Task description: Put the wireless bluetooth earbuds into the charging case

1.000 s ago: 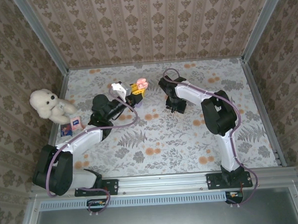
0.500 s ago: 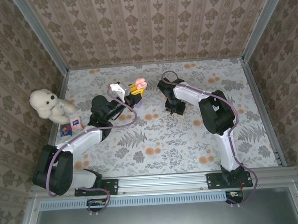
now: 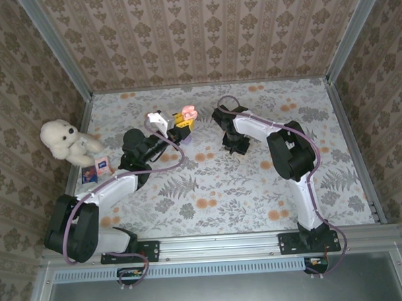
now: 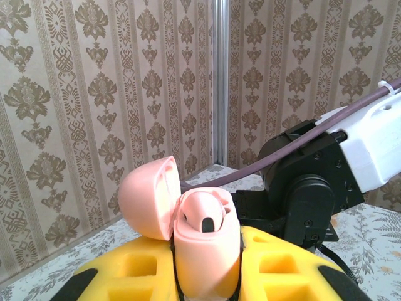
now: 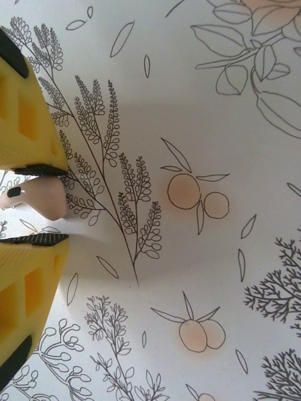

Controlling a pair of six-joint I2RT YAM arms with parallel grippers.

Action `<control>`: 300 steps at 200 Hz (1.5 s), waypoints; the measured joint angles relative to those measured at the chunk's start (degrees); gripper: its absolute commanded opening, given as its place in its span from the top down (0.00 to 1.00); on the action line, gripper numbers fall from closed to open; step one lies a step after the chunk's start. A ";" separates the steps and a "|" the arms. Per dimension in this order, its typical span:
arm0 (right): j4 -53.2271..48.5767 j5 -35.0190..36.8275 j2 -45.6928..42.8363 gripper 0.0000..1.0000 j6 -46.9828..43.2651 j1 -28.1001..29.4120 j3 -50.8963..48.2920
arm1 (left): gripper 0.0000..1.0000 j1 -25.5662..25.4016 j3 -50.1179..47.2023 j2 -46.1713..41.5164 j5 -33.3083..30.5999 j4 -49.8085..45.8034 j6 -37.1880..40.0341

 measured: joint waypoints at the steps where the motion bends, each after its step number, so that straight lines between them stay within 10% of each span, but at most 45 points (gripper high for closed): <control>1: 0.00 0.00 0.00 0.66 -0.02 0.00 0.00 | 1.00 0.00 0.00 0.00 0.00 0.00 0.00; 157: 2.08 -1.36 -0.48 0.78 -9.75 -0.59 -0.90 | 1.00 0.00 0.00 0.00 0.22 0.00 -0.04; 300: 28.48 -3.04 -20.98 0.79 -20.65 -0.63 -26.34 | 1.00 0.00 0.26 0.00 1.51 -0.87 -0.39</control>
